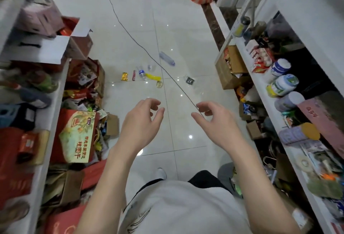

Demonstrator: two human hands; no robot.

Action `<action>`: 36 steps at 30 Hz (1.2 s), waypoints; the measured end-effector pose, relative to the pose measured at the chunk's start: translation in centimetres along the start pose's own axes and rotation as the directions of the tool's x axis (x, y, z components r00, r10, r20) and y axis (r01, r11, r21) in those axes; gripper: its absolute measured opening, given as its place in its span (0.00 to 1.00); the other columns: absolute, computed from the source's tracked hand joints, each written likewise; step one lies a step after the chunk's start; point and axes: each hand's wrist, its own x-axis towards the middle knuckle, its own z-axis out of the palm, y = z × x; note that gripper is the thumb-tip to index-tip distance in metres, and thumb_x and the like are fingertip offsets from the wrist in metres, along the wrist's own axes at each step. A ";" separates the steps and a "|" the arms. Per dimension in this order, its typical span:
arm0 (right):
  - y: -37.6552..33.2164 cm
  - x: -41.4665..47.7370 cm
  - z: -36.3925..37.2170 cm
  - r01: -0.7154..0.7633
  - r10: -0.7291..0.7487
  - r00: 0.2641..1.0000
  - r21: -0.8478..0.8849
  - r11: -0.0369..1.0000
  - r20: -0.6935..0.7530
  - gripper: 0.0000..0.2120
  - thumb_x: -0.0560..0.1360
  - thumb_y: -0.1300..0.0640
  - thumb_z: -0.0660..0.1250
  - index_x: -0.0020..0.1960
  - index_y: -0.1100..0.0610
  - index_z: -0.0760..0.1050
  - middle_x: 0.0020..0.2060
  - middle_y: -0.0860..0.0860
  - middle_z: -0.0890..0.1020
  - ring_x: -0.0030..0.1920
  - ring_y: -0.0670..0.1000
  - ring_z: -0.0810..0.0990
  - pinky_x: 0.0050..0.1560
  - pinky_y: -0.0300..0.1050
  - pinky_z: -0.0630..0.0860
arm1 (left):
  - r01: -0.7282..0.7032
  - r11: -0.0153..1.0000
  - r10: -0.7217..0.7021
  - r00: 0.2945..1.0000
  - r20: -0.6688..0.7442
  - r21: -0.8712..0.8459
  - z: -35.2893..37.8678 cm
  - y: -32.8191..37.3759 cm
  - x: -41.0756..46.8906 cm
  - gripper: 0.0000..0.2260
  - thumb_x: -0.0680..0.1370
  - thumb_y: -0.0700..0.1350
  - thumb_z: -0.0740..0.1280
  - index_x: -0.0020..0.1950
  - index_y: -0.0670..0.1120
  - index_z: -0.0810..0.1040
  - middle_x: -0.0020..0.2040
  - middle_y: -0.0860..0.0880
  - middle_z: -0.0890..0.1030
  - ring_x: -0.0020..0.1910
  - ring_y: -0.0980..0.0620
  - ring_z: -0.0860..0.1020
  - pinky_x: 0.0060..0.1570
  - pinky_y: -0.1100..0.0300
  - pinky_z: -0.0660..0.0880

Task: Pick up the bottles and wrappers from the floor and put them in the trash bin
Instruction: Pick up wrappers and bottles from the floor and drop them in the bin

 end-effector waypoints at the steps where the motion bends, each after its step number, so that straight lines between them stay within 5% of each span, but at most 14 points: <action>1: -0.2 0.8 0.3 -0.015 0.015 1.000 -0.008 1.000 0.017 0.15 0.78 0.45 0.68 0.62 0.48 0.78 0.53 0.43 0.80 0.55 0.45 0.78 0.61 0.47 0.75 | 0.017 1.000 -0.017 1.000 0.018 0.014 -0.3 -0.6 0.6 0.14 0.81 0.57 0.62 0.63 0.53 0.76 0.55 0.58 0.79 0.50 0.57 0.79 0.54 0.52 0.77; 11: 0.6 10.7 0.6 -0.048 0.055 0.990 -0.061 0.997 0.130 0.18 0.77 0.42 0.68 0.64 0.47 0.76 0.54 0.42 0.80 0.57 0.47 0.78 0.62 0.52 0.76 | 0.165 0.978 -0.186 0.966 0.181 0.125 0.1 -2.3 8.8 0.19 0.80 0.61 0.60 0.67 0.53 0.72 0.59 0.55 0.78 0.54 0.53 0.78 0.58 0.47 0.76; 21: 4.3 27.8 -5.8 -0.073 0.077 0.988 -0.035 0.997 0.133 0.21 0.77 0.42 0.68 0.67 0.48 0.74 0.56 0.43 0.80 0.59 0.47 0.78 0.63 0.55 0.75 | 0.147 0.944 -0.249 0.903 0.349 0.295 4.5 5.3 26.2 0.26 0.81 0.63 0.58 0.73 0.49 0.67 0.68 0.49 0.75 0.62 0.48 0.76 0.65 0.47 0.71; 28: 4.9 37.7 -7.4 -0.078 0.077 0.988 -0.002 0.997 0.130 0.19 0.76 0.45 0.71 0.65 0.49 0.76 0.53 0.44 0.80 0.57 0.48 0.79 0.62 0.55 0.76 | 0.168 0.946 -0.263 0.899 0.350 0.279 6.3 8.6 35.1 0.26 0.81 0.64 0.58 0.73 0.50 0.66 0.67 0.50 0.75 0.63 0.47 0.76 0.65 0.47 0.71; 36: 2.0 46.5 -2.8 -0.017 0.053 0.921 -0.095 0.995 0.385 0.20 0.76 0.44 0.70 0.66 0.48 0.74 0.56 0.44 0.79 0.58 0.48 0.78 0.65 0.54 0.72 | 0.307 0.930 -0.355 0.891 0.282 0.201 4.3 2.6 42.6 0.23 0.81 0.63 0.59 0.71 0.51 0.69 0.65 0.50 0.77 0.61 0.49 0.77 0.62 0.46 0.74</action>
